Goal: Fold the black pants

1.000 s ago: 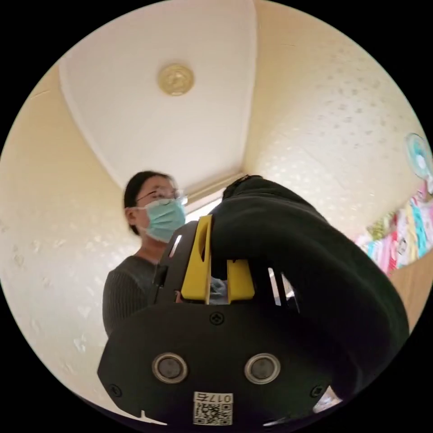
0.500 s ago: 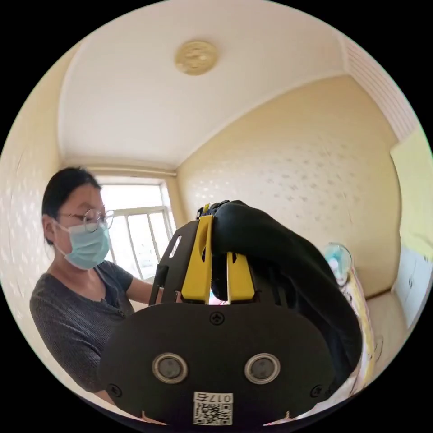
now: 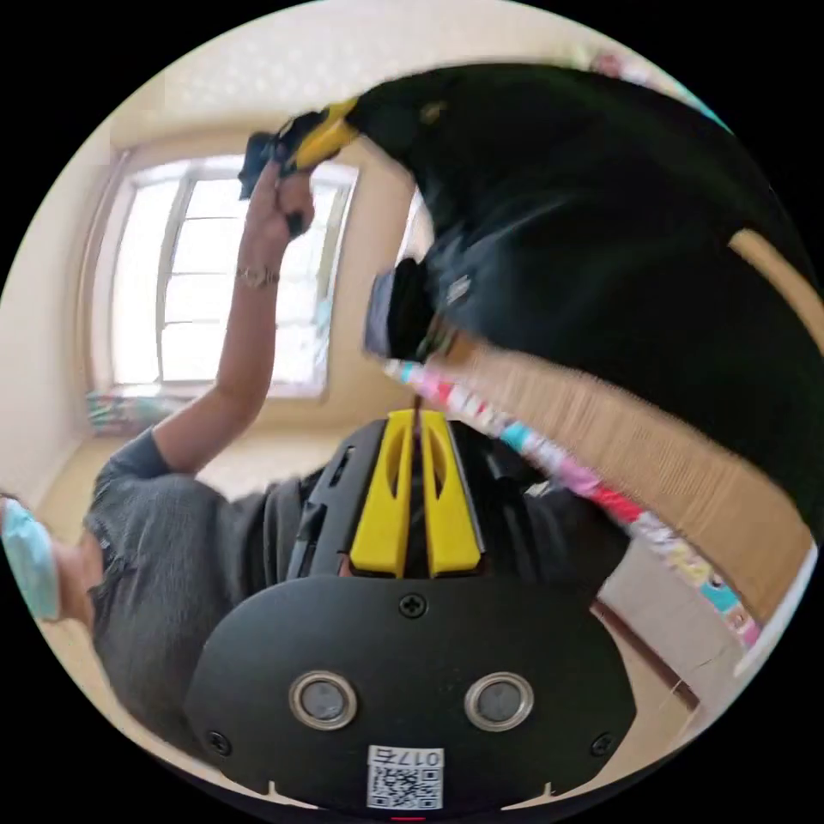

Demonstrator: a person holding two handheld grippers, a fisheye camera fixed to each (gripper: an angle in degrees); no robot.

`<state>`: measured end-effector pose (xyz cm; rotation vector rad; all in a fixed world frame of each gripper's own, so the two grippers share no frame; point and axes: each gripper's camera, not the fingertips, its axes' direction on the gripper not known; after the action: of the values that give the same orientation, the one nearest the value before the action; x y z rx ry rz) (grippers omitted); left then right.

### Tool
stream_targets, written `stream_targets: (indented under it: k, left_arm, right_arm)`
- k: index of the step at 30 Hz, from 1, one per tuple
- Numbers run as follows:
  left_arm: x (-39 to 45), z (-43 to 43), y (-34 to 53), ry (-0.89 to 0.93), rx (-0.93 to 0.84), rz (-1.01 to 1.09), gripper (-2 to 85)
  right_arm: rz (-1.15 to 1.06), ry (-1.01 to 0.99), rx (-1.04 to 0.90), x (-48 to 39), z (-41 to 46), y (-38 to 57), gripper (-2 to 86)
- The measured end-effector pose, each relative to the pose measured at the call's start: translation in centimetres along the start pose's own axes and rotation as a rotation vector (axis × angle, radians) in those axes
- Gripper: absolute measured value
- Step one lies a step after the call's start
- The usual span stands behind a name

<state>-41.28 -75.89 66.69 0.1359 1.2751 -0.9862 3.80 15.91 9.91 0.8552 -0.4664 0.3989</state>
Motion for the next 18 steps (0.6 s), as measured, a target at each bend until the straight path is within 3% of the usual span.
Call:
stream_targets:
  k: [1,3,9,14,17,18]
  left_arm:
    - [-2.6,-0.1,1.2,-0.026,0.007,-0.063,9.8]
    - [-10.7,0.4,6.1,-0.078,-0.026,-0.258,9.8]
    - [-19.9,4.4,14.4,-0.066,-0.12,-0.524,12.4]
    - [-20.6,6.6,12.3,-0.159,-0.126,-0.507,16.1]
    - [-20.7,8.9,9.2,-0.19,-0.255,-0.452,13.6]
    - [-20.5,9.3,8.6,-0.291,-0.328,-0.449,11.2]
  right_arm:
    - [0.029,-0.155,-0.086,2.4,1.9,-0.6,1.4]
    - [0.105,-0.265,-0.103,5.1,3.2,-0.2,1.0]
    - [0.36,-0.384,0.087,10.6,0.1,4.2,0.4]
    - [0.486,-0.441,0.26,12.2,-4.6,7.7,0.4]
    - [0.505,-0.405,0.318,11.1,-7.3,9.2,0.4]
    - [0.514,-0.402,0.339,10.7,-8.1,9.8,0.4]
